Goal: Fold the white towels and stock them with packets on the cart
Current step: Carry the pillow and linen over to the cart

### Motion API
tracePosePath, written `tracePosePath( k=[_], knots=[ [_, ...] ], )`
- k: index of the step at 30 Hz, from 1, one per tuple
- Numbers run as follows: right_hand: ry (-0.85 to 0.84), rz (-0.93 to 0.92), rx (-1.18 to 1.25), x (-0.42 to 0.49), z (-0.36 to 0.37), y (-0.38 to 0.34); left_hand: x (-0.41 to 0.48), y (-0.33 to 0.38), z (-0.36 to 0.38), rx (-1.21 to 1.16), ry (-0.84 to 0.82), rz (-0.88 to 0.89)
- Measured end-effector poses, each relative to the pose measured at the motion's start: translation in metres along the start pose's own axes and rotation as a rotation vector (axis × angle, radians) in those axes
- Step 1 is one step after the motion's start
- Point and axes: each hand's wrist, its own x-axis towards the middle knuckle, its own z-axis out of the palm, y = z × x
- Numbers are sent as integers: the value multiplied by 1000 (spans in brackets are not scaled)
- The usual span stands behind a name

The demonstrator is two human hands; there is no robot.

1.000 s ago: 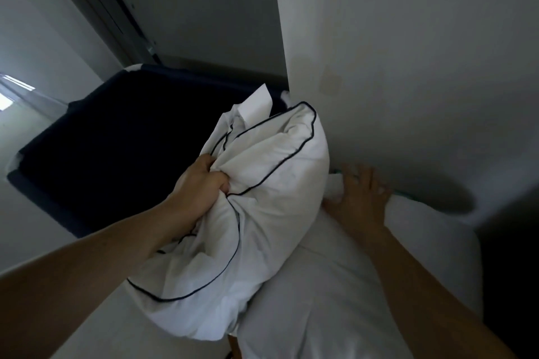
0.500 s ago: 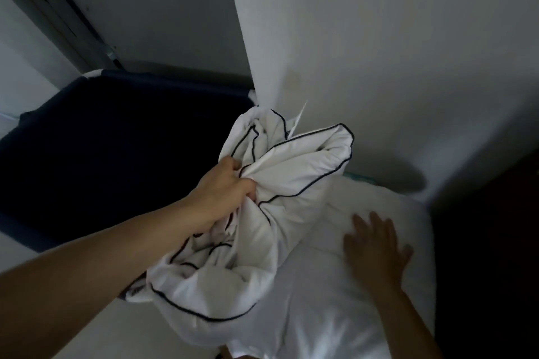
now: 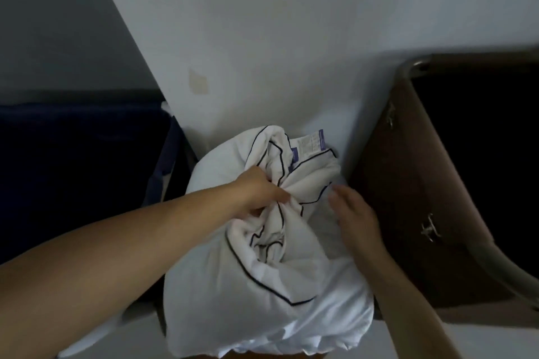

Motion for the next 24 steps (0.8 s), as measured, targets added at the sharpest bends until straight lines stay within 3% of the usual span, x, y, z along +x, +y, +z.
tracePosePath(
  k=[3,6,9,12,16,18,20,21,23,24],
  knots=[
    [-172,-154,-152,-46,1,-50,12,8,21,-83,-121,28],
    [-185,-268,-661,-77,13,-62,20,11,40,-238,-226,15],
    [-210,-46,-1014,-93,33,-41,27,9,54,-351,-349,-64],
    [-141,203,-1091,-77,41,3,34,13,57,-331,-441,-67],
    [39,189,-1169,-41,42,56,35,17,60,-118,-455,66],
    [32,190,-1147,-31,41,82,37,9,59,57,-468,216],
    [72,132,-1009,-21,33,104,36,-6,49,275,-420,505],
    [101,123,-897,-16,26,114,37,-14,40,363,-309,699],
    [92,200,-651,-13,10,126,50,-35,19,617,84,1078],
    [84,250,-559,-13,3,132,60,-44,10,785,237,1142]
  ],
)
